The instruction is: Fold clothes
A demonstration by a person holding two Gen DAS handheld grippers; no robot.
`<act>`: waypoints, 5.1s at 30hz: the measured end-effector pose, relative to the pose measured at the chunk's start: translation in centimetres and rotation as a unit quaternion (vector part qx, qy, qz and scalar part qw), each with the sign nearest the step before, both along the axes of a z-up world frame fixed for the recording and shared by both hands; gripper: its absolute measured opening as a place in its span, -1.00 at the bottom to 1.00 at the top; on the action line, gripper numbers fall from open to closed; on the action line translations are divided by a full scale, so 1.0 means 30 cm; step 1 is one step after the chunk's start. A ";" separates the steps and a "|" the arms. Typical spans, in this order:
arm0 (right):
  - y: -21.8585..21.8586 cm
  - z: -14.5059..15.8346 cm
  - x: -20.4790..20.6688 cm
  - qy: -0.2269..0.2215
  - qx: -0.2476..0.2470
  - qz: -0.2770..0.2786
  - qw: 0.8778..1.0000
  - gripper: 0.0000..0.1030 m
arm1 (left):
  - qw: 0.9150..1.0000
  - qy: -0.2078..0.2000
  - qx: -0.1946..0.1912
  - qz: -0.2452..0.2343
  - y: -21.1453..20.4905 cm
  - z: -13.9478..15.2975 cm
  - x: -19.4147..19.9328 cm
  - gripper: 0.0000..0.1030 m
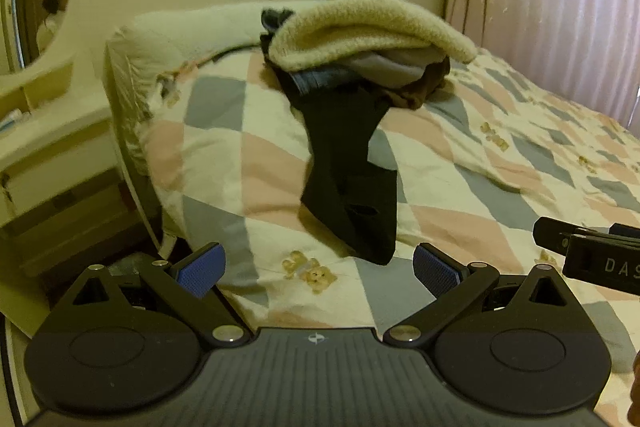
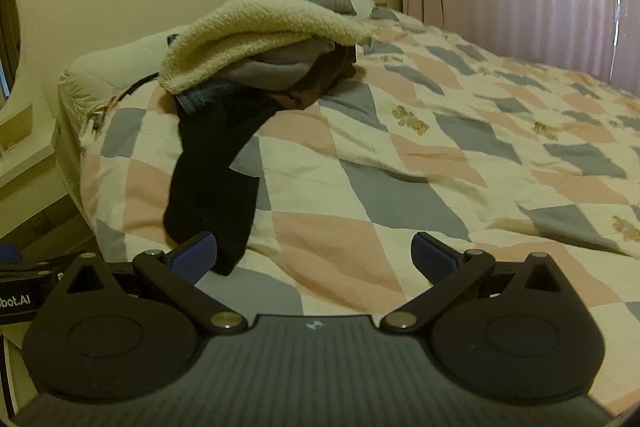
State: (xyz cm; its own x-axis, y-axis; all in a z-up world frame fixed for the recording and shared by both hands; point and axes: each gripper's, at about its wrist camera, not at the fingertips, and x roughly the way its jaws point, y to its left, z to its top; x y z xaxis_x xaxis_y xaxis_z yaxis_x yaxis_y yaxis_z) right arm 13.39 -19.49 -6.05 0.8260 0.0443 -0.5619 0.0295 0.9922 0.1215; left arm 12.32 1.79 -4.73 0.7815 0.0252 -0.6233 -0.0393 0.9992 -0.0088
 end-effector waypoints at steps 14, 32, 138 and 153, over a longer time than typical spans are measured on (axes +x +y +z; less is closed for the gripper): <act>-0.099 -0.197 0.415 0.024 0.034 0.040 0.998 0.99 | 0.999 0.050 0.005 0.005 -0.111 -0.194 0.436 0.99; -0.213 -0.224 0.784 -0.005 0.000 0.091 0.996 0.99 | 0.998 0.053 0.021 0.016 -0.061 -0.180 0.798 0.99; -0.743 0.550 -0.371 0.179 0.330 -0.049 0.926 -0.13 | 0.934 0.183 -0.148 -0.268 -0.714 0.433 0.375 -0.26; -1.038 0.145 -0.617 0.138 0.319 -0.380 0.857 -0.05 | 0.854 0.329 -0.050 -0.399 -1.091 0.028 0.371 -0.08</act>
